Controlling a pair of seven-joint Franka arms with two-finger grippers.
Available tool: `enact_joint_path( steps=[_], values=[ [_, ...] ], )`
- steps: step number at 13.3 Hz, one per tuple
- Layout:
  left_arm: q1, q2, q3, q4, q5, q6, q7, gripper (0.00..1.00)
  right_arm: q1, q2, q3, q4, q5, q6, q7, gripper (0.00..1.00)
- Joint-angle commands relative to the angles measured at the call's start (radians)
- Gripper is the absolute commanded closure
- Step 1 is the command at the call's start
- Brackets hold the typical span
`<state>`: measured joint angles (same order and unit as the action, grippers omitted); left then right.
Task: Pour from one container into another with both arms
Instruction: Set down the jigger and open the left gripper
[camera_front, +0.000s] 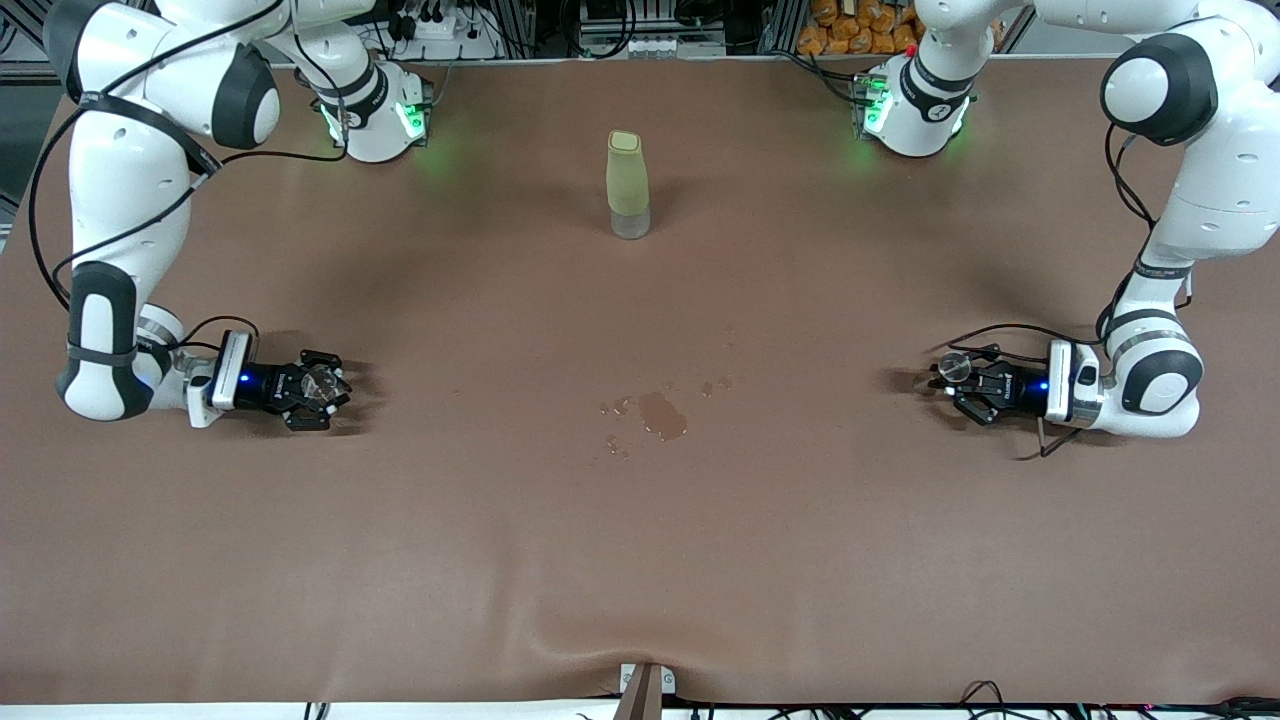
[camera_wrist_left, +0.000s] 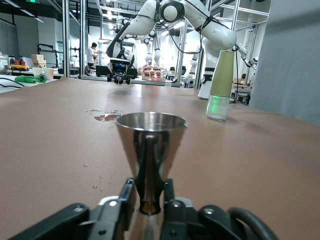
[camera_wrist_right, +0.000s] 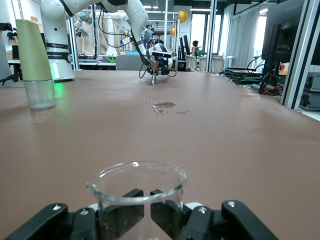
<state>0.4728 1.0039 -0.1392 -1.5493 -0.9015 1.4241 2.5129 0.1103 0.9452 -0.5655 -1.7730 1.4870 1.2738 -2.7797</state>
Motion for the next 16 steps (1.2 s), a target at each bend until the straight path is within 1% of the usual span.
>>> enact_joint_path(
  steps=[1, 2, 5, 6, 7, 8, 9, 10, 12, 13, 14, 16],
  values=[
    [0.01, 0.021, -0.005, 0.031, 0.035, -0.027, 0.013, 0.24, -0.05, 0.043, 0.052, 0.024, -0.007, 0.007, -0.193, 1.0],
    [0.009, 0.021, -0.005, 0.035, 0.035, -0.027, 0.014, 0.0, -0.057, 0.049, 0.064, 0.024, -0.007, 0.01, -0.196, 1.0],
    [0.01, 0.018, -0.002, 0.04, 0.038, -0.027, 0.012, 0.0, -0.057, 0.058, 0.069, 0.024, -0.007, 0.012, -0.201, 1.0],
    [0.01, 0.016, 0.019, 0.047, 0.036, -0.027, 0.01, 0.0, -0.057, 0.058, 0.069, 0.023, -0.007, 0.01, -0.193, 0.93],
    [0.01, 0.015, 0.038, 0.058, 0.036, -0.027, -0.006, 0.0, -0.057, 0.058, 0.069, 0.024, -0.007, 0.012, -0.192, 0.66],
    [0.013, 0.007, 0.058, 0.072, 0.038, -0.027, -0.053, 0.0, -0.058, 0.058, 0.069, 0.023, -0.007, 0.01, -0.184, 0.22],
    [0.015, 0.001, 0.09, 0.099, 0.05, -0.031, -0.095, 0.0, -0.063, 0.058, 0.069, 0.023, -0.008, 0.01, -0.184, 0.03],
    [0.015, -0.008, 0.104, 0.135, 0.091, -0.046, -0.167, 0.0, -0.067, 0.058, 0.069, 0.023, -0.008, 0.01, -0.184, 0.0],
    [0.016, -0.03, 0.124, 0.216, 0.185, -0.048, -0.332, 0.0, -0.07, 0.055, 0.064, 0.023, -0.01, 0.01, -0.181, 0.0],
    [0.016, -0.039, 0.141, 0.239, 0.202, -0.048, -0.398, 0.0, -0.07, 0.053, 0.061, 0.023, -0.01, 0.01, -0.175, 0.0],
    [0.007, -0.068, 0.167, 0.251, 0.21, -0.05, -0.478, 0.0, -0.072, 0.05, 0.055, 0.026, -0.017, 0.01, -0.138, 0.0],
    [-0.032, -0.167, 0.173, 0.276, 0.315, -0.051, -0.711, 0.0, -0.066, 0.043, 0.001, 0.052, -0.033, 0.009, -0.054, 0.0]
  ],
)
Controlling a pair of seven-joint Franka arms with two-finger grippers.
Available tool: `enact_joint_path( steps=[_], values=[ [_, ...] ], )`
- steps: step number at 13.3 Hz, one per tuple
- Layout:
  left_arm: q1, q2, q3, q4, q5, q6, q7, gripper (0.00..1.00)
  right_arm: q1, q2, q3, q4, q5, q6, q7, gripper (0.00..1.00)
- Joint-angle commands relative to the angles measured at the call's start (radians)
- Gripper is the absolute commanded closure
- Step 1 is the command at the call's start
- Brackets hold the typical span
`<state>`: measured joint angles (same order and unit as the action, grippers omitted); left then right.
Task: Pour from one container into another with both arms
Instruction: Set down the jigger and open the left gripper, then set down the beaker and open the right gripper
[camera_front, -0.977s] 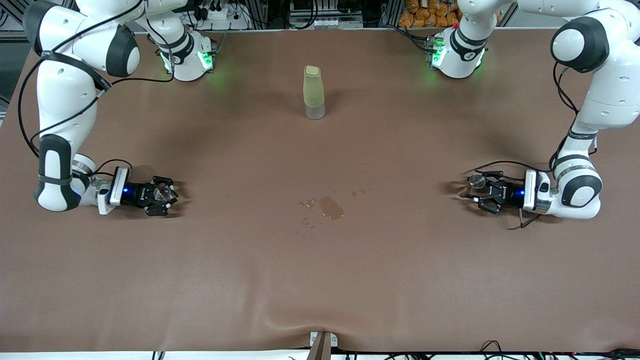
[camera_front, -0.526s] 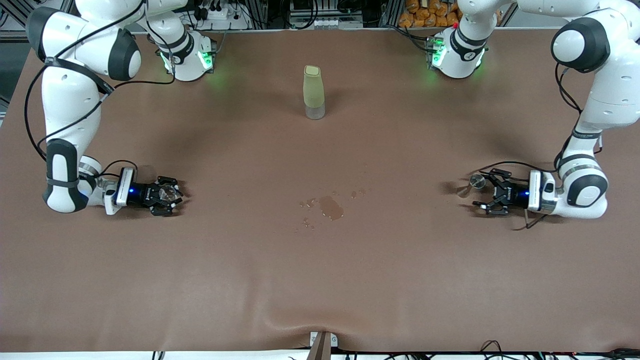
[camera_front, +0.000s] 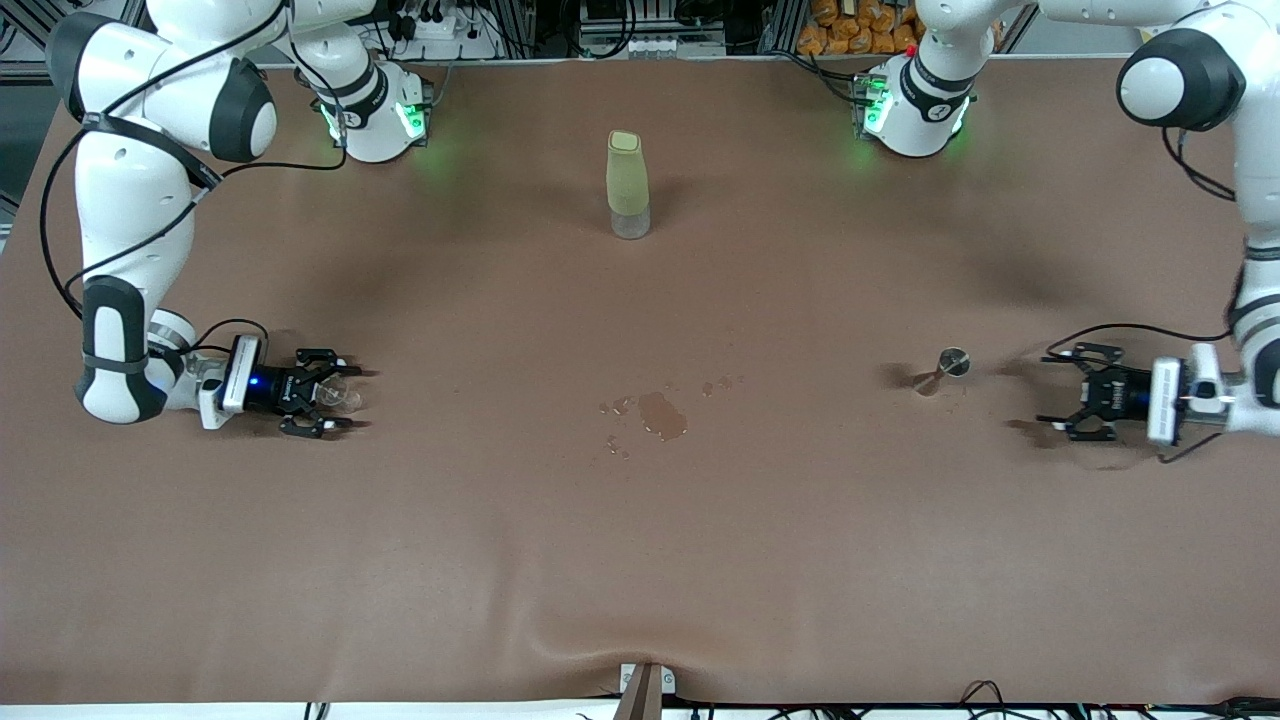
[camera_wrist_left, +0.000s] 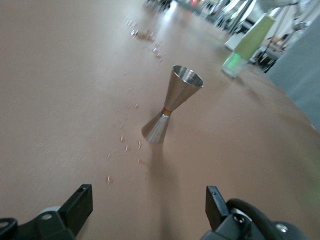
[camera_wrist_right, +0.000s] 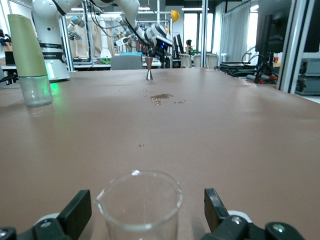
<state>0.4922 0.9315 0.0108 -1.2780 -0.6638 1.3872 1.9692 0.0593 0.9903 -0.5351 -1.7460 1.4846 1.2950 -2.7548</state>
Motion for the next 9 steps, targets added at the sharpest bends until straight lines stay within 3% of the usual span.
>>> enact_joint_path(
  steps=[1, 7, 9],
  values=[
    [-0.073, -0.141, 0.026, 0.008, 0.087, -0.014, -0.27, 0.0, -0.015, -0.01, -0.052, 0.046, -0.061, -0.011, -0.044, 0.0],
    [-0.294, -0.4, 0.003, 0.006, 0.121, -0.013, -0.945, 0.0, 0.011, -0.064, -0.221, 0.229, -0.259, -0.013, 0.309, 0.0],
    [-0.404, -0.437, -0.002, 0.008, 0.116, -0.013, -1.192, 0.0, 0.033, -0.102, -0.278, 0.279, -0.344, -0.014, 0.465, 0.0]
  ],
)
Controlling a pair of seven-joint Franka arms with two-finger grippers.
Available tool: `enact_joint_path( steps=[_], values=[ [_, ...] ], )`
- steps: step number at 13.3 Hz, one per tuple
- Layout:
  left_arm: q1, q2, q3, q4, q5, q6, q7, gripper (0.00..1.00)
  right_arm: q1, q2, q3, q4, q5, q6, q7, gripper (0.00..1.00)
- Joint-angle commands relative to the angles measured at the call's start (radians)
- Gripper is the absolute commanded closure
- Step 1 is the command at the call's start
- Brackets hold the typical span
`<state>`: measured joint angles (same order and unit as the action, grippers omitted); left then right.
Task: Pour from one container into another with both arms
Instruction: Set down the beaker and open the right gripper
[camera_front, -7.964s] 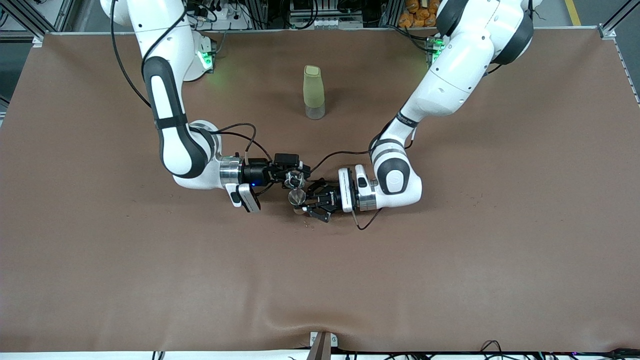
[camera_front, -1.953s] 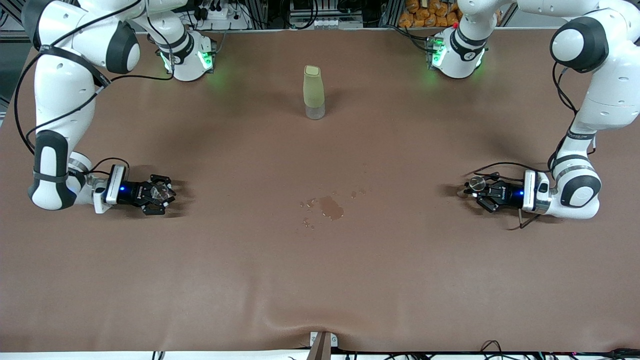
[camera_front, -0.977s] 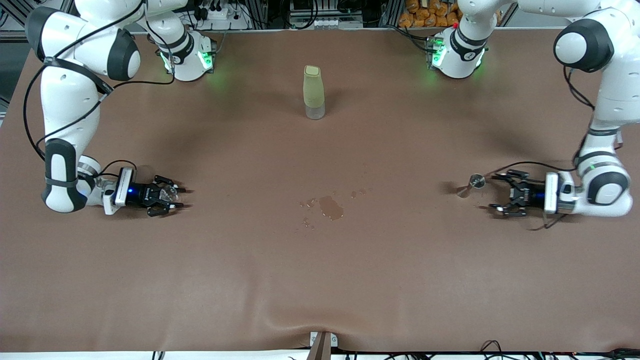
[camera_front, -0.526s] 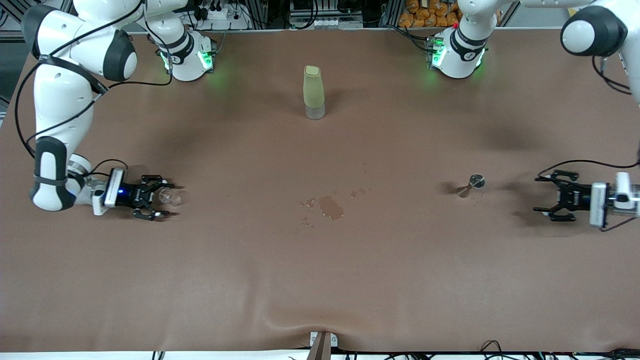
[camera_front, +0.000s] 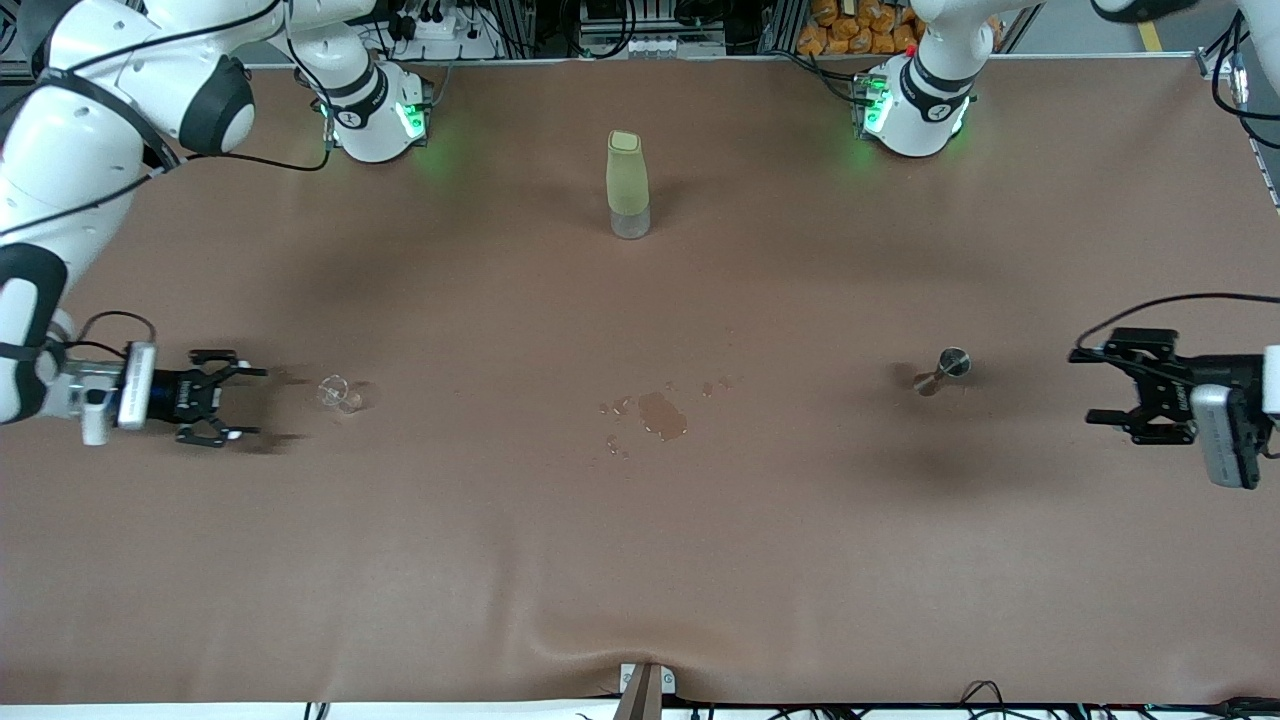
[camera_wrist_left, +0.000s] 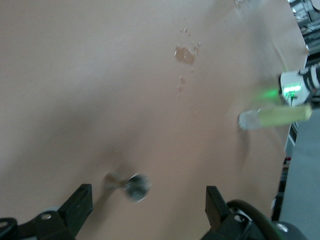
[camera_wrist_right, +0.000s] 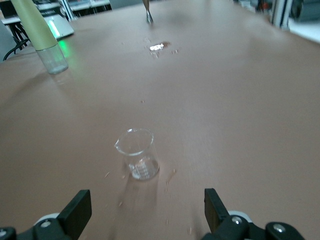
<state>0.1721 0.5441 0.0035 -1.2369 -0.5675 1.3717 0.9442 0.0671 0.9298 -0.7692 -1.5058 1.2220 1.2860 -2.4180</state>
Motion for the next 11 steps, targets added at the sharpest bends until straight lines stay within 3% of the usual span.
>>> enact_joint_path(
  steps=[1, 4, 7, 11],
  values=[
    [-0.132, -0.073, 0.006, -0.033, 0.018, 0.007, -0.277, 0.0, 0.037, -0.064, -0.067, 0.061, -0.119, -0.007, 0.207, 0.0],
    [-0.278, -0.122, 0.01, -0.035, 0.021, 0.075, -0.546, 0.0, 0.086, -0.155, -0.125, 0.102, -0.25, -0.013, 0.463, 0.0],
    [-0.332, -0.167, 0.009, -0.041, 0.107, 0.116, -0.616, 0.0, 0.121, -0.328, -0.108, 0.124, -0.47, -0.011, 0.809, 0.0],
    [-0.402, -0.272, 0.006, -0.064, 0.26, 0.122, -0.666, 0.0, 0.112, -0.564, 0.081, 0.122, -0.744, -0.004, 1.273, 0.0]
  ],
)
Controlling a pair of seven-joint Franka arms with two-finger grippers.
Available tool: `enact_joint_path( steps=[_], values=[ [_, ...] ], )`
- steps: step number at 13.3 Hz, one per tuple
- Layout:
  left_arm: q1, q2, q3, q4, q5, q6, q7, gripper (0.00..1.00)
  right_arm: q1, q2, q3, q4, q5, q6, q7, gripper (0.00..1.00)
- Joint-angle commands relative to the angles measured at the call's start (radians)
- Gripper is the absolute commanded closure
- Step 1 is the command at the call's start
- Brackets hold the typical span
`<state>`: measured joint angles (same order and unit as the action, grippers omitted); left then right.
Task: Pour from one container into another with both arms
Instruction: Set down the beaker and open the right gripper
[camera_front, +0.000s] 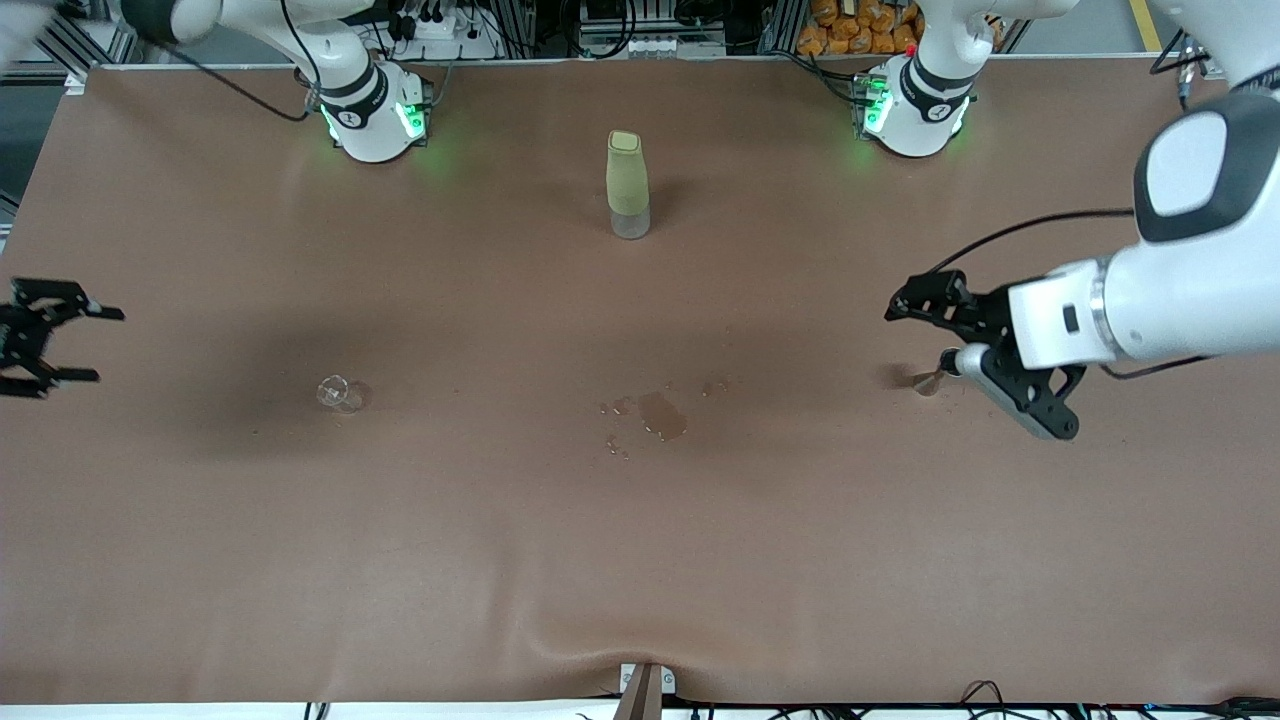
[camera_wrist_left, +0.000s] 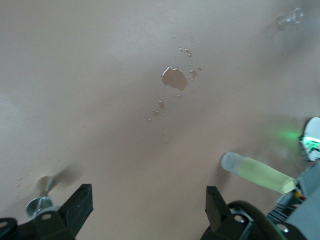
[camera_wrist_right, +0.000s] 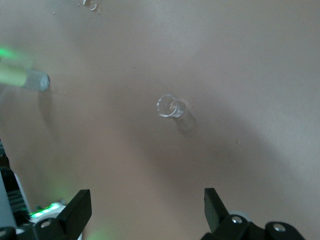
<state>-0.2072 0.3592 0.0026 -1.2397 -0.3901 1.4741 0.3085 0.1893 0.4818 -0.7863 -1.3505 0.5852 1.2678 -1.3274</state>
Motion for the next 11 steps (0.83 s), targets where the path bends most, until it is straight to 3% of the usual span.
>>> enact_joint_path(
  steps=[1, 5, 9, 11],
  values=[
    [-0.037, -0.124, -0.001, -0.087, 0.124, 0.022, -0.052, 0.0, -0.02, -0.165, 0.151, -0.033, -0.16, 0.015, 0.315, 0.0],
    [-0.061, -0.181, -0.029, -0.096, 0.194, 0.025, -0.299, 0.0, -0.074, -0.331, 0.419, -0.036, -0.361, 0.024, 0.751, 0.0],
    [0.026, -0.187, -0.006, -0.125, 0.245, 0.069, -0.128, 0.0, -0.166, -0.4, 0.655, -0.047, -0.435, 0.027, 1.017, 0.0],
    [0.095, -0.221, -0.006, -0.223, 0.293, 0.202, 0.016, 0.0, -0.215, -0.426, 0.773, -0.058, -0.481, 0.037, 1.141, 0.0]
  ],
)
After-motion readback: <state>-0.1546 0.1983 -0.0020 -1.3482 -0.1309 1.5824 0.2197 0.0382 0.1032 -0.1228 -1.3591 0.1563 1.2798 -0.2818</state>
